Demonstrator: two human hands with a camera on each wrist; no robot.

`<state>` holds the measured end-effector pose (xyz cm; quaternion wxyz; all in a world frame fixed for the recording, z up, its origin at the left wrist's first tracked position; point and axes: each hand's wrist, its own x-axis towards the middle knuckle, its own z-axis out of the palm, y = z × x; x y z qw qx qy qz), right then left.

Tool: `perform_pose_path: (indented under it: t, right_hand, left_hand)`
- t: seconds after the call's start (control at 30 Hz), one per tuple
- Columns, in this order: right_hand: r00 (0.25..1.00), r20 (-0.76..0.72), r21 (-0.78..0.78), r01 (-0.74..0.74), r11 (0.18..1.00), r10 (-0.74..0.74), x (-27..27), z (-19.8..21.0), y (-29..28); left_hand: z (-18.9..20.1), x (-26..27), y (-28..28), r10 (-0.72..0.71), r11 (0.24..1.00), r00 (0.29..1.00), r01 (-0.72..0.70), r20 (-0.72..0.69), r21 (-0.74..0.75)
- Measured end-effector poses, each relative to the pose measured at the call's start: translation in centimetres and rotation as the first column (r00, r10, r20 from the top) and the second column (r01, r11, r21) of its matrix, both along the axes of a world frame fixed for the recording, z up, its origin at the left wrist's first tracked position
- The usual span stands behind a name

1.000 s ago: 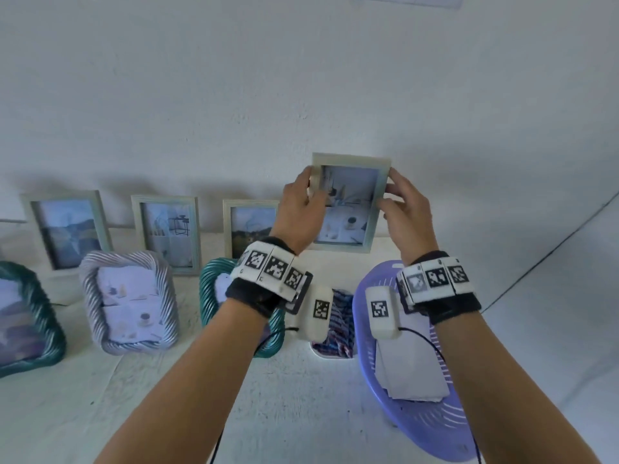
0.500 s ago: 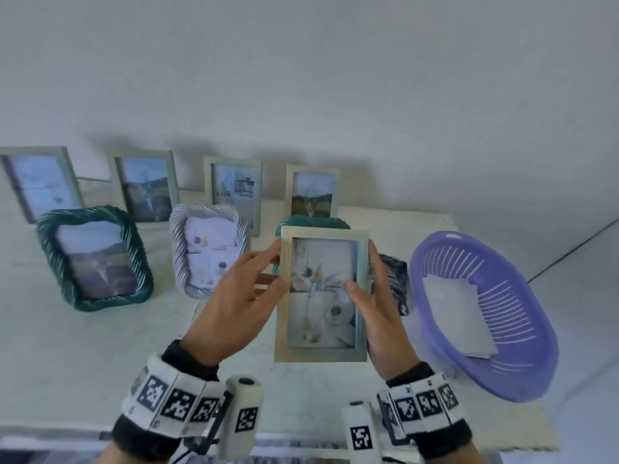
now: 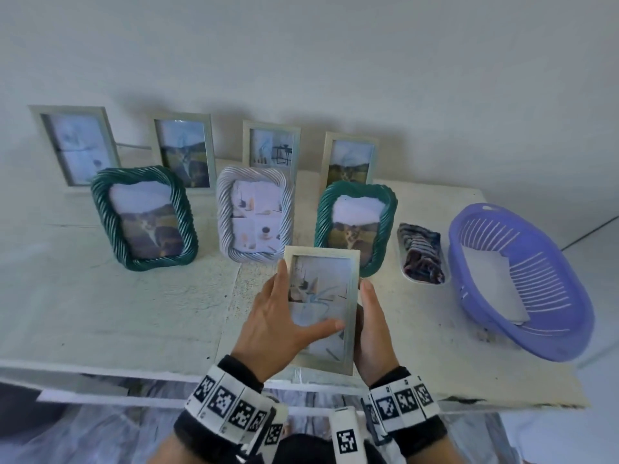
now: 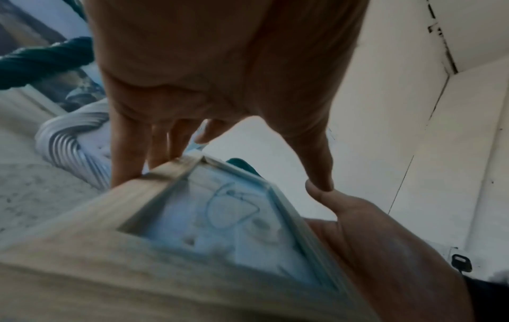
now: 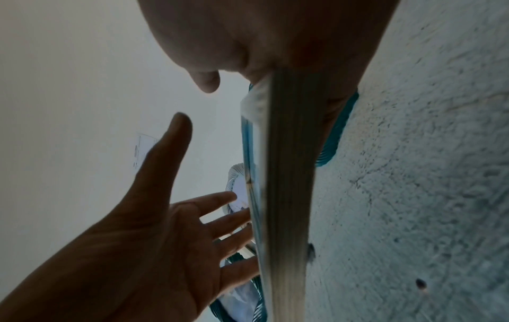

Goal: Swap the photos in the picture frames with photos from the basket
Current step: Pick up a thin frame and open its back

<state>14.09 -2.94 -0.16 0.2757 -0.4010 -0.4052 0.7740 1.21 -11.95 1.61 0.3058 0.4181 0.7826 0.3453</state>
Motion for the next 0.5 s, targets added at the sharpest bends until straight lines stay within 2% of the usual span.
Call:
perform_pose_path:
  t: [0.07,0.2,0.3,0.37,0.43,0.5]
  right_hand:
    - [0.999,-0.027,-0.005,-0.045,0.999,0.045,-0.1,0.3,-0.1]
    - [0.995,-0.095,-0.04,-0.024,0.999,0.02,-0.7,0.5,-0.4]
    - [0.992,-0.125,-0.127,-0.001,0.992,-0.015,-1.4,0.3,-0.2]
    - [0.983,-0.179,-0.176,-0.056,0.983,0.024,-1.6,0.2,0.0]
    - [0.974,-0.202,-0.146,-0.129,0.981,0.098,-1.6,0.2,0.1]
    - [0.987,-0.099,-0.04,-0.13,0.991,0.126,-1.5,0.0,0.5]
  left_hand:
    - [-0.3,0.2,0.3,0.02,1.0,0.998,-0.021,0.065,0.02]
    - [0.1,0.6,0.8,0.059,0.997,0.987,-0.067,0.148,0.046]
    - [0.0,0.1,0.8,0.039,0.992,0.98,-0.061,0.197,0.106]
    - [-0.1,-0.3,0.7,-0.003,0.99,0.968,-0.033,0.25,0.14]
    - [0.0,-0.3,0.4,-0.07,0.989,0.946,0.025,0.315,0.146]
    - [-0.1,-0.3,0.0,-0.123,0.984,0.918,0.064,0.377,0.166]
